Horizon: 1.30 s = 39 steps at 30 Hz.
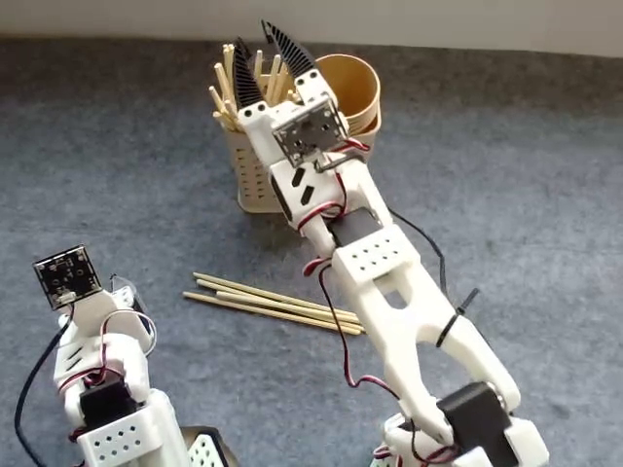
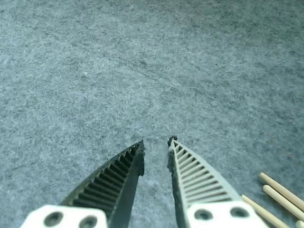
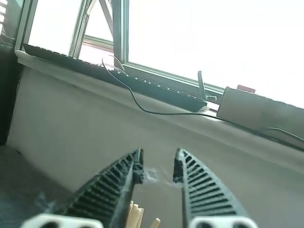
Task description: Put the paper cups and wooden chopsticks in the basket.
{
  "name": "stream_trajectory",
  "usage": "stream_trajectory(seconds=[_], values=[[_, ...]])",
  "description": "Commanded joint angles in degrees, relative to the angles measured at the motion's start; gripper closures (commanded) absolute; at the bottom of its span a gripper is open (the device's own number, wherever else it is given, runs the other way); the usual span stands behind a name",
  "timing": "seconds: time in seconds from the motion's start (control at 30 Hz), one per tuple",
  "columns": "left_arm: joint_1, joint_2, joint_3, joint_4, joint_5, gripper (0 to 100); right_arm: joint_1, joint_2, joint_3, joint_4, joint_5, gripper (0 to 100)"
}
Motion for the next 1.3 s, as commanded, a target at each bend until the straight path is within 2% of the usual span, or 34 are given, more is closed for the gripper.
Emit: stream_trajectory(seconds=[0.0,0.2,0.43,0.87,1.03,1.13,1.2,1.27], values=[[-0.6,-0.1,1.2,0.0,0.1,90,-0.5,-8.2,2.9,0.0,-0.2,88.2],[-0.3,-0.1,1.2,0.0,0.1,90,-3.0,-20.6,7.5,15.9,-0.2,88.2],[-0.2,-0.1,1.2,0.0,0.1,90,-2.9,-32.7,16.2,31.7,-0.4,88.2],[-0.5,-0.1,1.2,0.4,0.1,90,-3.1,-50.8,41.0,32.4,-0.5,88.2],[-0.7,-0.2,1.2,0.3,0.1,90,0.7,-57.9,47.0,32.4,-0.6,88.4],[-0.6,-0.3,0.9,0.0,-0.8,89,5.0,-62.4,50.0,32.4,-6.0,94.3],[-0.6,-0.3,-0.5,0.4,-6.2,90,8.4,-64.9,52.0,32.1,-12.7,99.6],[-0.4,-0.3,-1.2,0.4,-11.5,90,11.4,-67.3,53.2,32.1,-17.4,98.9]])
